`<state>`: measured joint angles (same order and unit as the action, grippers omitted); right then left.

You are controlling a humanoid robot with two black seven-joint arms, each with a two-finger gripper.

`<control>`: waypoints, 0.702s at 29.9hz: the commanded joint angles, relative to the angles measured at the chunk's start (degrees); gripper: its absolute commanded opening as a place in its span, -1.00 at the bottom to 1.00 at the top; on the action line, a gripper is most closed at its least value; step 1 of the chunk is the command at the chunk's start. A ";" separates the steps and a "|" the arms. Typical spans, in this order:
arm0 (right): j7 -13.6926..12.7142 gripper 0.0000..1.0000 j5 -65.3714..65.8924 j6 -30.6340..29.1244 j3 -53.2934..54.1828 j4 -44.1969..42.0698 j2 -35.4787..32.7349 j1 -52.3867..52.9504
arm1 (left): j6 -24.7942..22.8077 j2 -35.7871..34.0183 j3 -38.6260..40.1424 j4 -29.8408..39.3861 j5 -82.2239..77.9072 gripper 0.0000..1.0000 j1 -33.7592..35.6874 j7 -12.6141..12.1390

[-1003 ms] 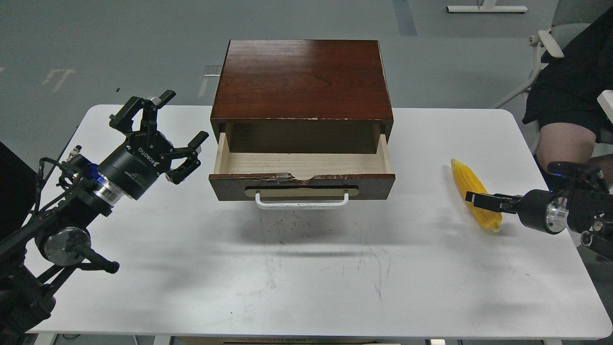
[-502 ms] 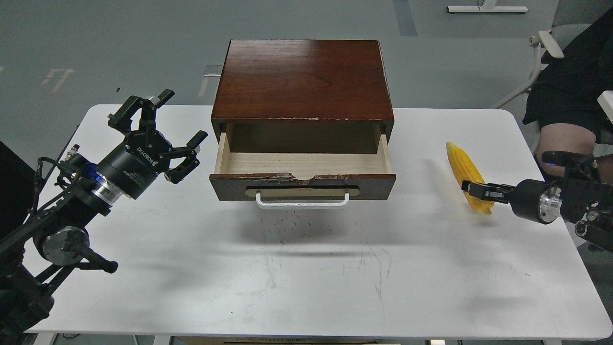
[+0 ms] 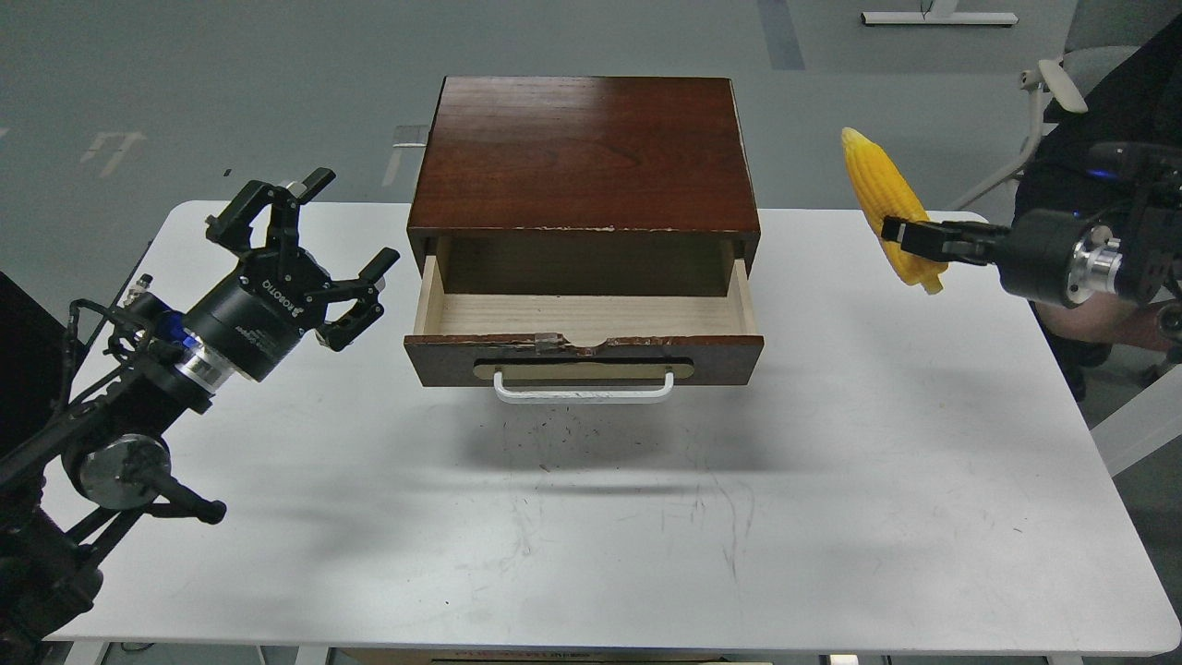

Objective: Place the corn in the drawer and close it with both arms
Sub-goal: 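Lift the corn cob and carry it over the open drawer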

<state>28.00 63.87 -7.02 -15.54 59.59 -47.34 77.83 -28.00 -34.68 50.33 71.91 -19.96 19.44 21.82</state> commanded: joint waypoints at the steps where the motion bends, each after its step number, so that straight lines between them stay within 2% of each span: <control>1: 0.00 -0.92 0.02 -1.60 -6.25 0.79 4.17 11.09 | 0.00 -0.21 0.03 0.07 0.01 1.00 0.07 -0.02; 8: 0.00 -0.92 0.37 -1.60 -16.62 3.25 16.46 26.74 | 0.00 -0.30 0.03 0.07 -0.08 1.00 0.07 -0.02; 14: 0.00 -0.91 3.78 -0.98 -20.75 3.96 24.65 30.45 | 0.00 -0.82 0.12 0.07 0.01 1.00 0.07 -0.02; 21: 0.00 -0.92 15.75 1.65 -24.10 8.08 27.30 30.62 | 0.00 -1.27 0.03 0.07 0.01 1.00 0.07 0.06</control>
<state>28.01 75.70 -6.56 -38.11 65.33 -20.79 108.39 -28.00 -35.88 50.38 71.99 -19.97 19.53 21.82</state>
